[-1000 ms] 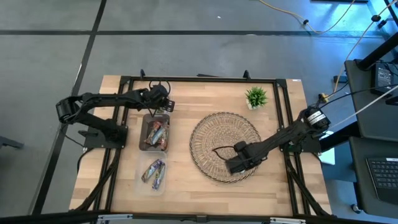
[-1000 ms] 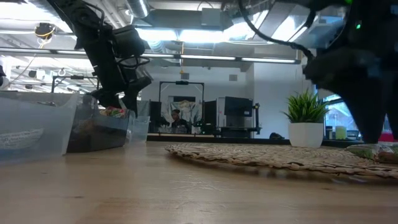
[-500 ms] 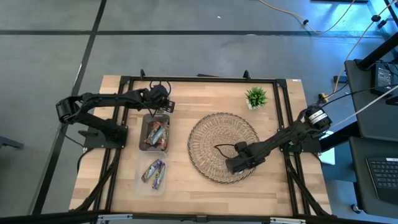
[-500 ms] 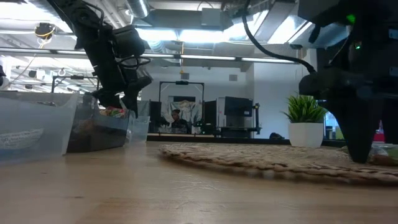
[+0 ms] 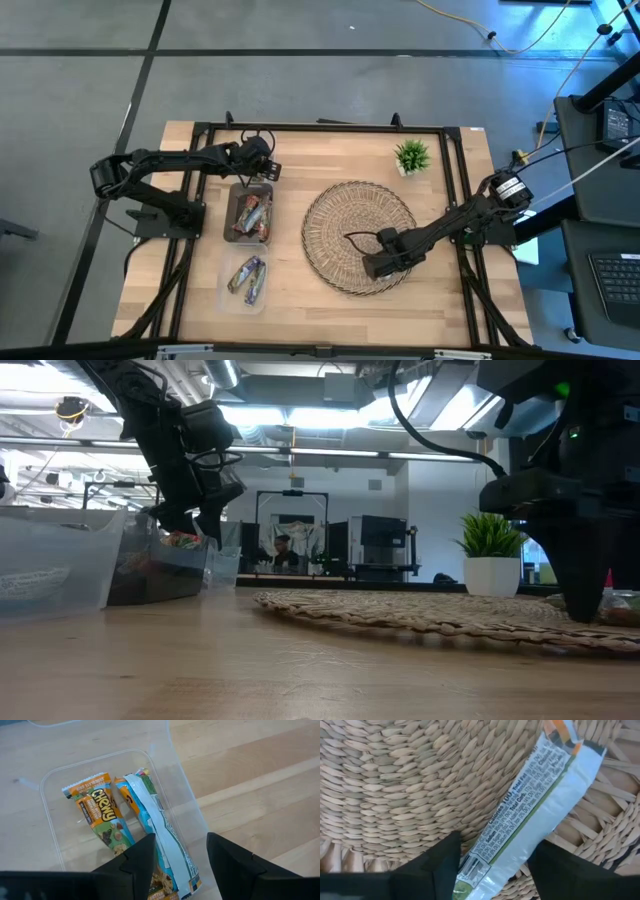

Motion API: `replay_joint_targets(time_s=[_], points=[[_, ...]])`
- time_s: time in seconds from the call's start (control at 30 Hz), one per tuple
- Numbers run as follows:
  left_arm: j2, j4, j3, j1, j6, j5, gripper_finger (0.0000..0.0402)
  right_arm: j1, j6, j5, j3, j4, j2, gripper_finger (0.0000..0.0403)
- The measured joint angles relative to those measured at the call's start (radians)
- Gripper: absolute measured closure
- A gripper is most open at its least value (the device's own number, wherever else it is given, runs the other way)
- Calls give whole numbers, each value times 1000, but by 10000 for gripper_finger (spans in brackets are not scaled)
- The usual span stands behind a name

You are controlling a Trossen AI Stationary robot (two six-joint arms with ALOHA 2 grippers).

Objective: Pick and place Granola Bars by type
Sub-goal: Put the yellow granola bar into the top transparent bin

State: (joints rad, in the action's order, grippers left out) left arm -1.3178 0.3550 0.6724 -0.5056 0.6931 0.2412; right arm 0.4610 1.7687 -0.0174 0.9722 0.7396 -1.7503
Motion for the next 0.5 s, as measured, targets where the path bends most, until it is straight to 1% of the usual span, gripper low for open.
replay_joint_targets(time_s=[0.2, 0.37, 0.5], points=[[0, 0, 0, 0, 0, 0, 229, 0, -3, -1, 0, 6, 0, 232], [0, 0, 0, 0, -3, 0, 232, 1, -16, -9, -1, 10, -1, 259], [28, -25, 0, 5, -69, -3, 232, 1, -24, -12, 1, 16, 4, 272]])
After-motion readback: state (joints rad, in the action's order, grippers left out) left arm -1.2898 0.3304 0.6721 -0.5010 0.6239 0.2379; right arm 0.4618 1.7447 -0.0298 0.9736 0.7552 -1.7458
